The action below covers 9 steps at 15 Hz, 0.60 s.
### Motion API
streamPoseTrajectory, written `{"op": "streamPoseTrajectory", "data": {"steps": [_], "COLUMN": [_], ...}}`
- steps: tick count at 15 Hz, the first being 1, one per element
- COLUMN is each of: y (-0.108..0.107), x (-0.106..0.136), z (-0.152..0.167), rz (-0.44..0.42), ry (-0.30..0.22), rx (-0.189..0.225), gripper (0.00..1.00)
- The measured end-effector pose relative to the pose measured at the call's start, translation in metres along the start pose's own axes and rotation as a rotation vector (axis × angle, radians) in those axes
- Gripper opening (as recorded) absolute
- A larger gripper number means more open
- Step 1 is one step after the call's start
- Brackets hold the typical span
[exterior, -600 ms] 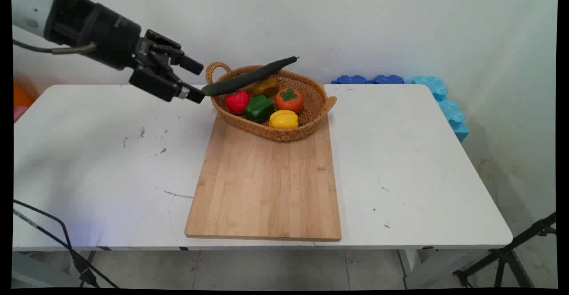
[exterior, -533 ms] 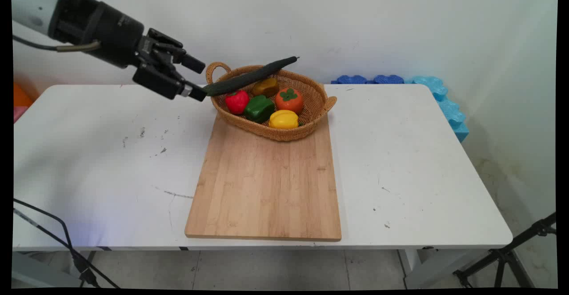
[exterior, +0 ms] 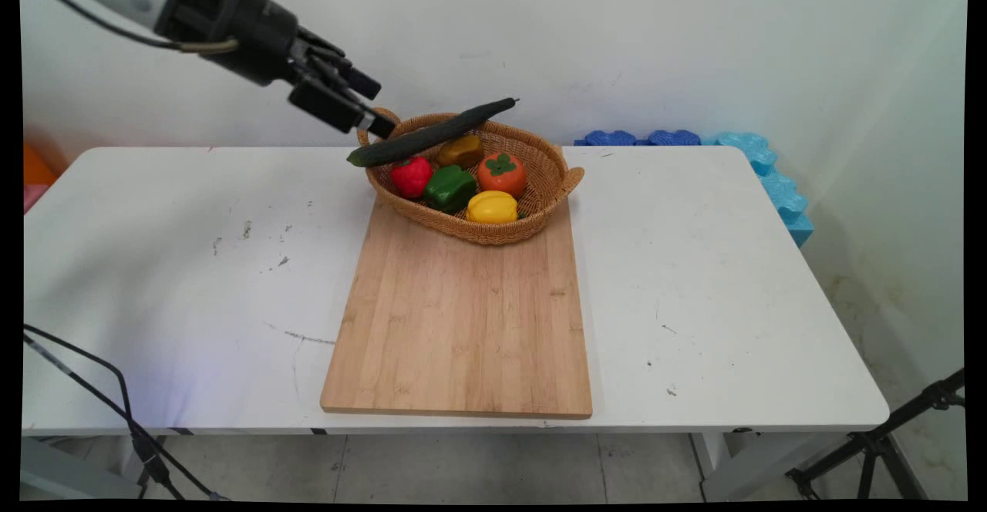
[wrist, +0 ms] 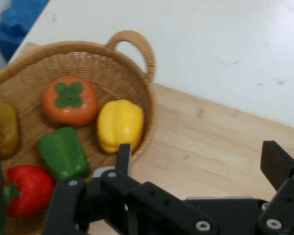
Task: Pick up the cucumber from the vegetable basket
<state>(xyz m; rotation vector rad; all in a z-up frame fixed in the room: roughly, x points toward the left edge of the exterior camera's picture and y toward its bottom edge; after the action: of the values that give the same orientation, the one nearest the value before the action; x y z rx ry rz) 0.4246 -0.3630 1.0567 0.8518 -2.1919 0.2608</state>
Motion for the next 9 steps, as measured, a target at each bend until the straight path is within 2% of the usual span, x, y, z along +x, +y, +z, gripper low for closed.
{"op": "streamPoseTrajectory", "data": {"steps": [4,9], "y": [-0.027,-0.067], "x": [0.017,0.033], "z": [0.029,0.065], "rz": [-0.041,-0.123], "ry": [-0.049,-0.109], "rx": [0.069,0.179], "gripper": [1.0,1.0]}}
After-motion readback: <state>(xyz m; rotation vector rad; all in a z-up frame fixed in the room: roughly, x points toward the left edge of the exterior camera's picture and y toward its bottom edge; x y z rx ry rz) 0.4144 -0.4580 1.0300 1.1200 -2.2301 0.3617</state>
